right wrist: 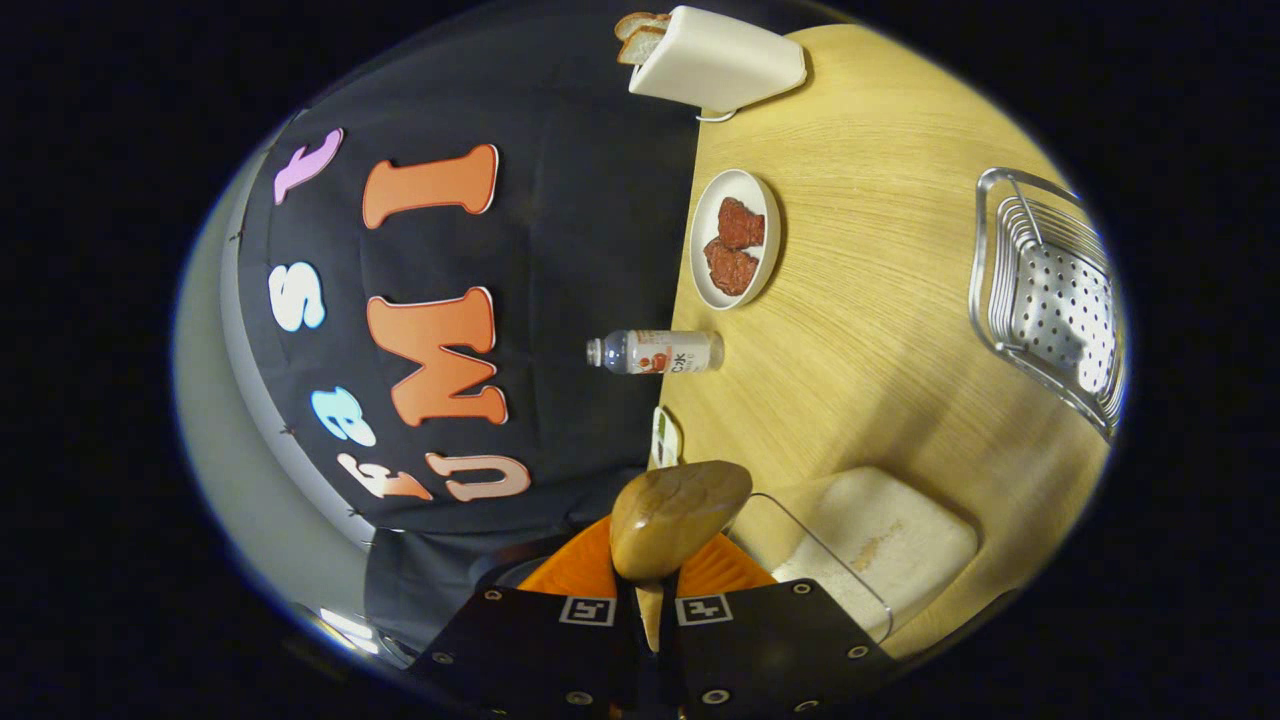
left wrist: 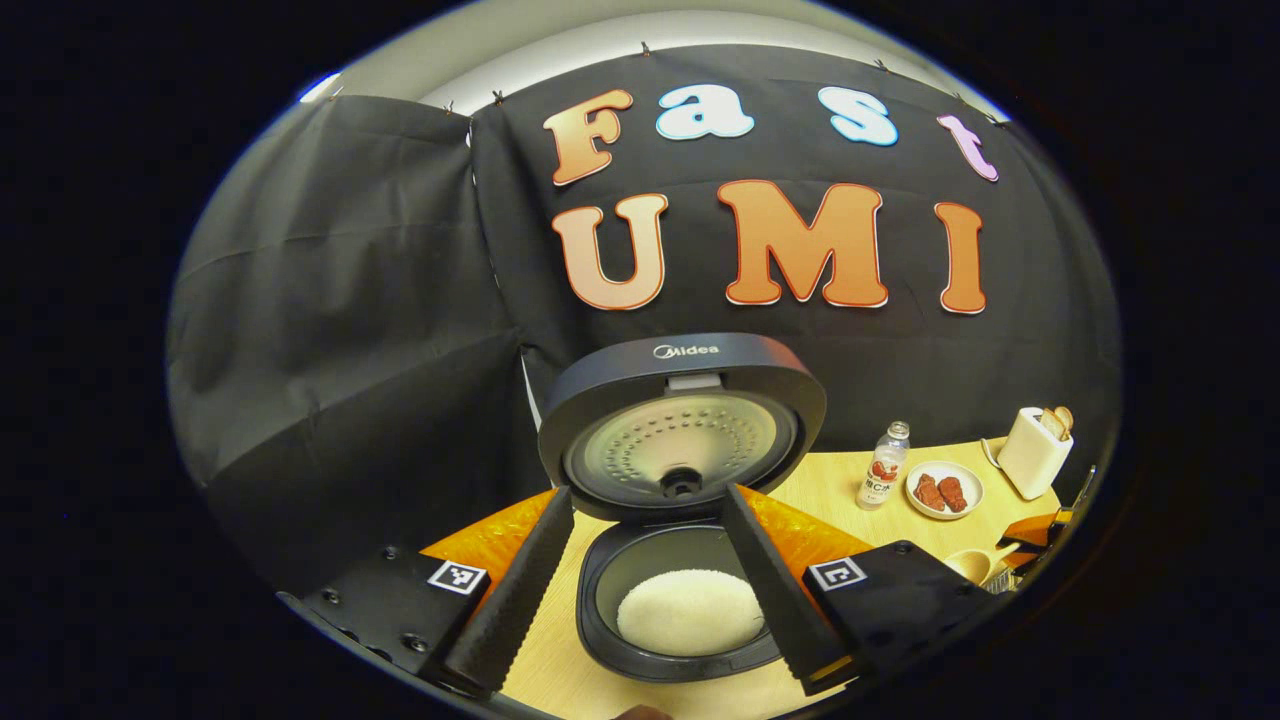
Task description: Close the left gripper, press the button to open the rice cooker; take a wooden spoon from the chopstick holder with the right hand, scoop a spoonful of rice and pour it into the rice cooker, then put the wooden spoon back into the chopstick holder.
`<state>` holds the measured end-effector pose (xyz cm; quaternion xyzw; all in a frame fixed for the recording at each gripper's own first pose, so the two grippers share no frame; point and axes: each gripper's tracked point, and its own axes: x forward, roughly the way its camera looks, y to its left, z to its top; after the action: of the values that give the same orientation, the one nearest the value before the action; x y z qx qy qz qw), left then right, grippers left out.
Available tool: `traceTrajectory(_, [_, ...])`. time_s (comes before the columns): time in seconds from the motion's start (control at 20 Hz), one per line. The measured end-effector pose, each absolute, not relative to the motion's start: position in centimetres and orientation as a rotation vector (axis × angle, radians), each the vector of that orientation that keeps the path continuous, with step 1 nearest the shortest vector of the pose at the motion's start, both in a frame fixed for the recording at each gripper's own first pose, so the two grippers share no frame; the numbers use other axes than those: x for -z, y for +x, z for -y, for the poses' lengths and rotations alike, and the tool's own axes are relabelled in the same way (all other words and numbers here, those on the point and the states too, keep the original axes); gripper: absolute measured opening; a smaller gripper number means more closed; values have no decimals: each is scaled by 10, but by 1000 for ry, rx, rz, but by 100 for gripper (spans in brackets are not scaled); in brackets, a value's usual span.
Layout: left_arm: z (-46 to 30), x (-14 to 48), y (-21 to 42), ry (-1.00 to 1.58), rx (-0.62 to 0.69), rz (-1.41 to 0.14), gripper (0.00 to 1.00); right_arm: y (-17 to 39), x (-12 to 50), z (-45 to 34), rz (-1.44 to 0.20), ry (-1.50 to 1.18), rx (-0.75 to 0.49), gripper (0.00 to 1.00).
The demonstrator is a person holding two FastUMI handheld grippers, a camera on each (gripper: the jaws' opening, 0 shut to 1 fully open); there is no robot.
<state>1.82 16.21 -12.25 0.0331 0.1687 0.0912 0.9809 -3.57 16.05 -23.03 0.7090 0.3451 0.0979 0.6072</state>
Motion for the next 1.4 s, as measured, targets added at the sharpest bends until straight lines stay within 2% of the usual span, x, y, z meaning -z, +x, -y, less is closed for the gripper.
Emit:
traceTrajectory(0.05, [-160,120,18,65,-188,-334,96,-31,222,-162,-799,1667,-243,8])
traceTrajectory(0.15, [-157,117,16,53,-198,-325,100,-21,204,-168,-803,1728,-282,8])
traceTrajectory(0.3, [-159,114,11,25,-226,-312,96,-9,185,-189,-834,1791,-348,7])
traceTrajectory(0.4, [-164,113,6,2,-244,-306,96,-2,176,-202,-864,1816,-379,8])
traceTrajectory(0.45, [-168,112,3,-10,-255,-300,100,0,172,-208,-876,1821,-392,8])
traceTrajectory(0.6, [-181,107,-6,-35,-279,-271,96,5,159,-229,-911,1828,-431,8])
traceTrajectory(0.65, [-188,104,-9,-32,-290,-262,98,6,153,-237,-919,1824,-445,7])
traceTrajectory(0.7, [-194,102,-12,-27,-302,-255,100,9,149,-246,-925,1814,-458,8])
traceTrajectory(0.8, [-206,99,-18,-15,-329,-244,96,11,139,-261,-931,1783,-486,7])
traceTrajectory(0.9, [-220,98,-21,-8,-355,-238,100,14,134,-277,-930,1742,-503,7])
traceTrajectory(1.0, [-233,102,-28,-8,-380,-239,96,19,130,-295,-930,1691,-513,7])
traceTrajectory(1.05, [-240,104,-31,-9,-389,-242,100,19,128,-305,-936,1664,-519,7])
traceTrajectory(1.1, [-247,105,-34,-9,-402,-242,100,20,128,-315,-943,1644,-521,7])
traceTrajectory(1.15, [-254,107,-38,-8,-411,-244,96,21,126,-323,-946,1620,-524,8])
traceTrajectory(1.25, [-269,109,-43,-1,-434,-245,100,24,123,-342,-936,1538,-528,8])
traceTrajectory(1.4, [-288,116,-49,3,-455,-251,100,28,121,-367,-901,1374,-547,8])
